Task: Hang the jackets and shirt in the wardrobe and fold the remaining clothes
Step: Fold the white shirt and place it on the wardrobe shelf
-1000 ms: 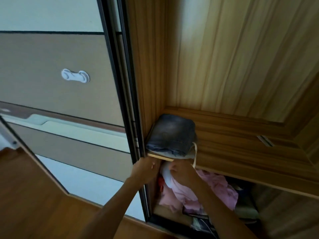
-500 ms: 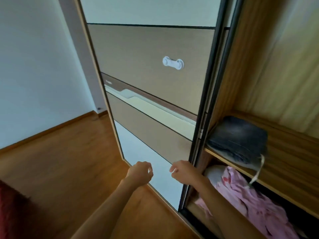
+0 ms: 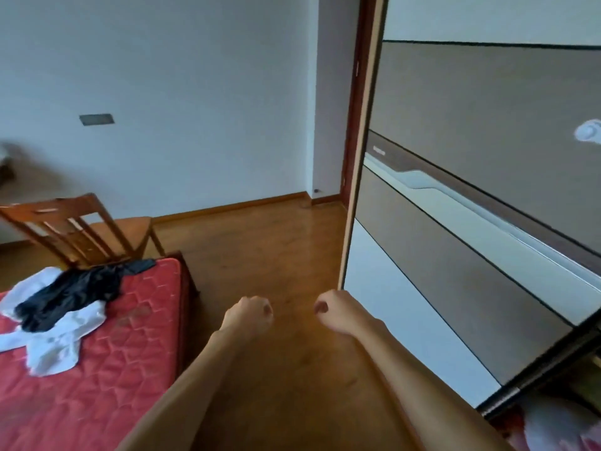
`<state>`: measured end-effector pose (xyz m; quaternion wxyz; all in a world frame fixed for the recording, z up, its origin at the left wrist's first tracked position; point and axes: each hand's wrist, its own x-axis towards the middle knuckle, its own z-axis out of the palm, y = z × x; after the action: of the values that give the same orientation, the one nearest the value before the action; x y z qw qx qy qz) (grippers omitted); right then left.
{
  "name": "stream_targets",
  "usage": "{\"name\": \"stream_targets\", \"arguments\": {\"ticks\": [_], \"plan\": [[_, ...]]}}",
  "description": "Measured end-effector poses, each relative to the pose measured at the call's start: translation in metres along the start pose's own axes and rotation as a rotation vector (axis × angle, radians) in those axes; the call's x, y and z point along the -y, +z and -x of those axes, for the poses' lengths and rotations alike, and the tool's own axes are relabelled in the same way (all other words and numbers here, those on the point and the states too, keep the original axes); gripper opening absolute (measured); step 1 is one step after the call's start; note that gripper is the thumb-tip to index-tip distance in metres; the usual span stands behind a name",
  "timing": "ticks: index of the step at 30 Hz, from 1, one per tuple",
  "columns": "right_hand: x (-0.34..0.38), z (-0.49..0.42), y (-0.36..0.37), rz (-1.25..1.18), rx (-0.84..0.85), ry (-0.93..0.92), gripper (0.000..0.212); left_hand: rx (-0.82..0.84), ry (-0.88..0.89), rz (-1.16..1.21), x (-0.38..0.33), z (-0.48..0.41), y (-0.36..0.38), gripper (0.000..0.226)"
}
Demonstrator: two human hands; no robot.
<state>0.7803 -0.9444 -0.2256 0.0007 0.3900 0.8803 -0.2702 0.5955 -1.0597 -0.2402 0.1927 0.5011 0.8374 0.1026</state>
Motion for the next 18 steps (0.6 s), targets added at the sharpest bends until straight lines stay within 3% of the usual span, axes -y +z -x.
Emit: {"name": "stream_targets", "arguments": {"ticks": [11, 18], "plan": [[0.207, -0.107, 0.093, 0.086, 0.199, -0.231, 0.025, -0.119, -0.354, 0.093, 0.23, 0.043, -0.053, 0.023], [0.299, -0.147, 0.152, 0.075, 0.292, -0.339, 0.025, -0.168, -0.546, 0.167, 0.33, 0.079, -0.067, 0.024]]}}
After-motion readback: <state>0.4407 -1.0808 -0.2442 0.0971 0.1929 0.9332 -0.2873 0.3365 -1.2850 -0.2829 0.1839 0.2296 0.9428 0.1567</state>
